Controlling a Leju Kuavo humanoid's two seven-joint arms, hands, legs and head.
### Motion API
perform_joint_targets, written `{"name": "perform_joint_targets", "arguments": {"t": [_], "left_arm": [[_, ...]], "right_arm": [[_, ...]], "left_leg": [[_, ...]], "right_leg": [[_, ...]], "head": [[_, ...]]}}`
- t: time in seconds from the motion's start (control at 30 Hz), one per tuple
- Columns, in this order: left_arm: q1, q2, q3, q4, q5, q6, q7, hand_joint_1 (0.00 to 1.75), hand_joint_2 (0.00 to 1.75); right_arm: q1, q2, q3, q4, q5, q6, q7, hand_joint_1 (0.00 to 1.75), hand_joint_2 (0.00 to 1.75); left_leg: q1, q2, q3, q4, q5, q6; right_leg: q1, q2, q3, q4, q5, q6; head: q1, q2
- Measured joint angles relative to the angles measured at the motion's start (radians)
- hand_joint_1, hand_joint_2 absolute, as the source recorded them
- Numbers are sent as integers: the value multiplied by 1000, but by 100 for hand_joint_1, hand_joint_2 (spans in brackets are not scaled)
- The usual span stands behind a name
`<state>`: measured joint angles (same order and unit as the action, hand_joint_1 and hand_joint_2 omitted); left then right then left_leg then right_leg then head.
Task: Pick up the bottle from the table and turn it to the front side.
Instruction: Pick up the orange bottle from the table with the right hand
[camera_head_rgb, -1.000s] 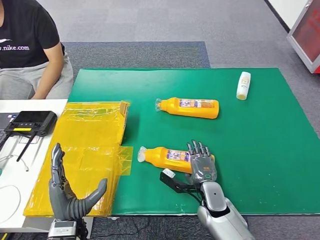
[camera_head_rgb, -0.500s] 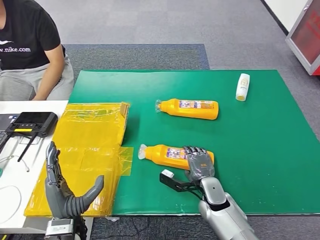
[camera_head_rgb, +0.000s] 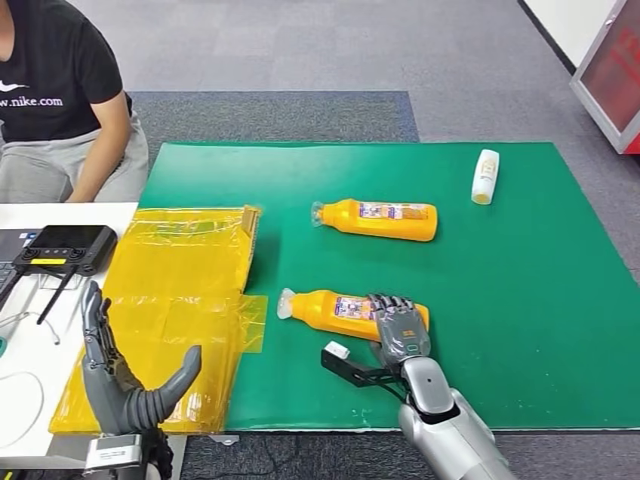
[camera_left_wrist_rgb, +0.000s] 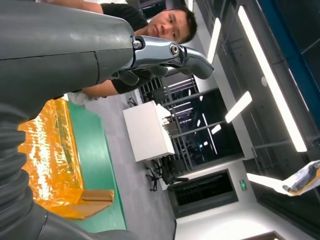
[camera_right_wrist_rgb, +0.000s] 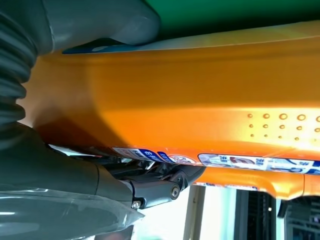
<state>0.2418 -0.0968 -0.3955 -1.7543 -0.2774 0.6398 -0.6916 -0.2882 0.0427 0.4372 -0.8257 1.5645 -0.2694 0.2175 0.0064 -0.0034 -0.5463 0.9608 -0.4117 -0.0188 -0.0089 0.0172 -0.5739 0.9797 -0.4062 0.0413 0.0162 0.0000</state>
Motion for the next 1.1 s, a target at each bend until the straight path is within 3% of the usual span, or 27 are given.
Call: {"name": "perform_joint_targets", "arguments": {"t": [0.1, 0.2, 0.47, 0.8, 1.1], "left_arm": [[-1, 0, 1, -1, 63, -26, 0, 0, 175], [0, -9, 10, -1, 137, -112, 0, 0, 175], [3, -59, 48, 16, 225, -244, 4, 0, 175], [1, -117, 85, 121, 385, -342, 98, 0, 175], [-40, -118, 93, 222, 459, -390, 102, 0, 175]], "right_arm": [[30, 0, -7, -9, -50, -82, -41, 175, 175], [78, 0, -30, -59, -160, -141, -128, 175, 175], [192, 0, -68, -224, -445, -192, -294, 175, 175], [295, 0, -61, -374, -609, -187, -355, 175, 175], [328, 0, 24, -474, -654, -152, -376, 175, 175]], "left_leg": [[0, -1, -2, 0, 2, 1], [0, -1, -5, 0, 2, 1], [0, 0, -8, 0, -3, 0], [0, 0, -13, 0, -4, 0], [0, -1, -20, 0, -3, 0]], "right_leg": [[0, -1, 1, 0, 3, 4], [0, -1, 3, 0, 3, 5], [0, -1, -1, 0, -1, 3], [0, -1, -6, 0, -1, 3], [0, -1, -13, 1, 0, 3]], "head": [[0, 0], [0, 0], [0, 0], [0, 0], [0, 0]]}}
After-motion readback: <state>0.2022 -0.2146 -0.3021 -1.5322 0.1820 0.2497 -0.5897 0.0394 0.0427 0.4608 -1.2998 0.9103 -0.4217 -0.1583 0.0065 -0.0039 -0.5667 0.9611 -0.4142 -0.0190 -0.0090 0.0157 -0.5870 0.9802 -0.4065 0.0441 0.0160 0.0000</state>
